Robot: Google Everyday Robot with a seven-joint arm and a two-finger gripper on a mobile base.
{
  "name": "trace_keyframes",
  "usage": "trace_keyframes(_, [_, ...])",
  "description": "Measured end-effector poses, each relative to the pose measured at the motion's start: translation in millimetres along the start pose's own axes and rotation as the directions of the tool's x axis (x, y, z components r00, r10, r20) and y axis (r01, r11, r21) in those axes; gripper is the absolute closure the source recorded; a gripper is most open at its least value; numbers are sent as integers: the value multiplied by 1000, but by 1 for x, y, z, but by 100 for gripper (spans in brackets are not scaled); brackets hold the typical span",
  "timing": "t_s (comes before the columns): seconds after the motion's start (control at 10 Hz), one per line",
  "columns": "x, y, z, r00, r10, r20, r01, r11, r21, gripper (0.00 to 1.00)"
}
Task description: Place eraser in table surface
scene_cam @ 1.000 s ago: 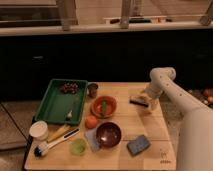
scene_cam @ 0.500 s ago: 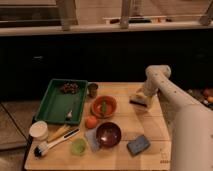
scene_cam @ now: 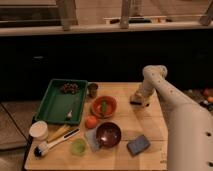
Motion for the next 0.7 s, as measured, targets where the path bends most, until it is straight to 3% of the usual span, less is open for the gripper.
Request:
trace_keyframes(0.3, [0,3,4,1000,-12,16,12,1000,-4,98])
trace_keyframes(0.7, [7,8,1,1000,-25,17,25,1000,-4,100])
